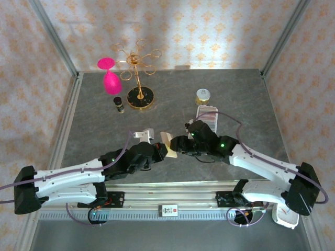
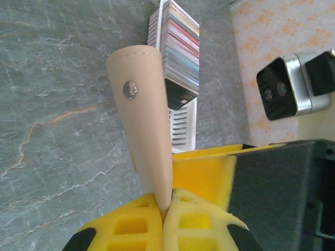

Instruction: Put the credit cards into the card holder

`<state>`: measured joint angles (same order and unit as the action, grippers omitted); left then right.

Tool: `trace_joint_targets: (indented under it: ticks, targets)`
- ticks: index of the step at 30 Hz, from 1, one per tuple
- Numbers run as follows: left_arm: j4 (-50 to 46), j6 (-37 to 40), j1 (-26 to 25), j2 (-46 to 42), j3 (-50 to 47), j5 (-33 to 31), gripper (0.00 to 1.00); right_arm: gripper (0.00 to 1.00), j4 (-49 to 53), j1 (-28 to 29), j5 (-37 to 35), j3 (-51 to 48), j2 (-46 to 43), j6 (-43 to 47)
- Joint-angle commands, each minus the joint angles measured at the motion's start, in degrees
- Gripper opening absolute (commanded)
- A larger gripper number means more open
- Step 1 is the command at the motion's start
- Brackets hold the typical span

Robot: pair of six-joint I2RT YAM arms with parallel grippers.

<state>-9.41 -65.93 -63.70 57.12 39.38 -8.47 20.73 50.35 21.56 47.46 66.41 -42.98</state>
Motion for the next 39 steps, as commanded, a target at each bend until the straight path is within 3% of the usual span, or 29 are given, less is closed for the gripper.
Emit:
trace_joint_targets:
  ticks: [1,5,7,12,19,25,31,39]
  targets:
    - [2.1,0.6,0.0,-1.5,0.7,-3.3,0.0,0.47,13.8,0.0,-12.4,2.1,4.4,4.0]
    - [-0.8,-2.2,1.5,-1.9,-0.4,-3.7,0.0,0.44,20.0,-0.4,-22.7,1.1,6.0,2.7]
    - [-1.7,-3.0,1.9,-2.1,-1.0,-3.2,0.0,0.43,21.3,-0.9,-22.8,1.5,6.3,2.3]
    - [-4.4,-4.2,2.1,-3.9,-2.6,-4.0,0.0,0.46,7.5,-0.9,-15.7,-0.8,-4.9,3.0]
    - [4.3,-2.9,2.1,-8.9,-6.7,2.6,0.0,0.59,-8.0,-1.1,-7.6,-7.8,-18.1,-2.3]
    - [7.4,-3.4,2.2,-12.8,-8.6,5.2,0.0,0.59,-8.2,-1.9,-6.5,-9.5,-13.9,-2.5]
    - [9.8,-4.6,2.1,-16.3,-10.4,6.0,0.0,0.58,-13.7,-4.0,-0.9,-11.1,-10.4,-1.8]
    - [13.1,-5.6,2.2,-16.9,-13.1,7.0,0.0,0.43,-18.9,-4.1,4.1,-12.5,-9.8,-2.6]
